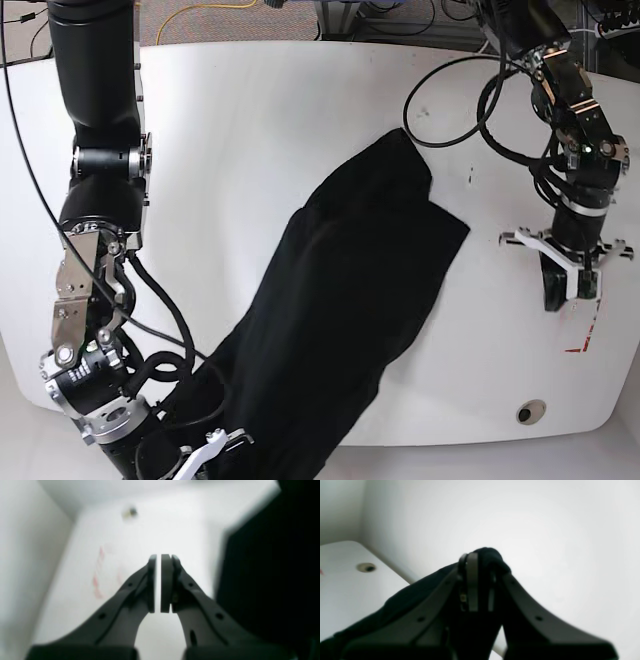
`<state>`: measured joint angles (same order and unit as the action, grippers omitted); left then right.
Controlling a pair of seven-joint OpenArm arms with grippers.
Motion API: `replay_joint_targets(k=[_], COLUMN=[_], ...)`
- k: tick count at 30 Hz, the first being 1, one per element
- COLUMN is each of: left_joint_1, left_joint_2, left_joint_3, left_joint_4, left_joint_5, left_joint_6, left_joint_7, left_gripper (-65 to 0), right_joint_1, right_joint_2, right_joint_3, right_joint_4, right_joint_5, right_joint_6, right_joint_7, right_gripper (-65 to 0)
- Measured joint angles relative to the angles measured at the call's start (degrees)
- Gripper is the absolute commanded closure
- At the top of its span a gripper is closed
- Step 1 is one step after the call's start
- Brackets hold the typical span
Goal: Layout the t-shirt on the table in an organized manner, then fold the t-shirt properly
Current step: 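Pull the held shirt edge with the left gripper away from the right gripper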
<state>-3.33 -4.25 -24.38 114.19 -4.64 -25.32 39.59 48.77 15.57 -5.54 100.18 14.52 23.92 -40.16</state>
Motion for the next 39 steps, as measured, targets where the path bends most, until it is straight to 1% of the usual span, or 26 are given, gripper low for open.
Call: replay_joint_targets(k=[3,5,7,9,11,14,16,19,20,23,24,25,28,36,39], left_joint_1=[-3.5,-6.3,-9.1,-11.6,-13.2,-13.5,-12.7,-10.4,-9.6,-7.0,-6.2,-5.6,-3.9,-2.1,-2.3], left_joint_2=[-0.8,-1.6,-2.2,-2.5,-2.5,-1.9,-1.1,0.7,1.3,3.3,4.1,4.8,7.3,11.9,12.7], left_joint_3=[-0.1,-0.1,-0.1,-0.1,-0.1,0.7,1.7,3.1,3.7,5.8,6.4,6.8,7.7,11.3,12.7], left_joint_4=[0.0,0.0,-0.1,-0.1,-0.1,-0.1,-0.1,-0.4,-0.7,-1.9,-2.6,-3.2,-5.0,-16.2,-21.9], left_joint_5=[0.1,0.1,0.1,0.2,0.0,0.2,0.6,0.3,0.3,0.3,0.3,0.3,0.3,0.7,0.8], left_joint_6=[0.0,-0.3,-0.4,-1.4,-3.3,-5.0,-5.6,-6.2,-6.5,-6.4,-6.4,-6.5,-6.3,-5.8,-2.8], left_joint_7=[0.9,4.2,6.4,8.5,10.6,12.7,13.4,13.1,13.2,13.4,13.4,13.5,13.1,5.2,1.6], left_gripper=[0.0,0.0,0.0,-0.4,-2.5,-10.4,-17.6,-32.9,-38.9,-51.1,-52.6,-53.2,-52.2,-51.8,-51.8], right_joint_1=[0.1,0.5,1.1,1.4,1.7,1.7,1.6,1.5,1.4,0.9,0.6,0.4,0.0,-0.3,-0.7], right_joint_2=[0.6,1.2,1.8,2.1,2.2,2.2,2.2,2.1,2.1,2.2,2.2,2.2,2.1,1.9,1.9], right_joint_3=[1.0,1.0,0.7,0.7,0.7,0.6,0.6,0.6,0.6,0.6,0.6,0.6,0.6,0.6,0.6], right_joint_4=[-1.9,-3.0,-3.6,-3.5,-3.5,-3.5,-3.5,-3.5,-3.5,-3.5,-3.5,-3.5,-3.5,-3.5,-3.5], right_joint_5=[-0.3,-0.3,-0.4,-0.6,-0.6,-0.6,-0.6,-0.6,-0.7,-0.7,-0.7,-0.7,-0.7,-0.5,-0.5], right_joint_6=[0.0,0.1,0.3,0.5,0.5,0.5,0.6,0.7,0.7,0.7,0.7,0.7,0.8,0.7,0.7], right_joint_7=[0.0,-0.5,-0.6,-0.5,-0.3,0.0,-0.1,-0.2,-0.2,0.1,0.0,0.0,-0.4,0.0,0.0], right_gripper=[0.0,0.0,0.0,0.0,0.0,0.0,0.0,0.0,0.0,0.0,0.0,0.0,0.0,0.0,0.0])
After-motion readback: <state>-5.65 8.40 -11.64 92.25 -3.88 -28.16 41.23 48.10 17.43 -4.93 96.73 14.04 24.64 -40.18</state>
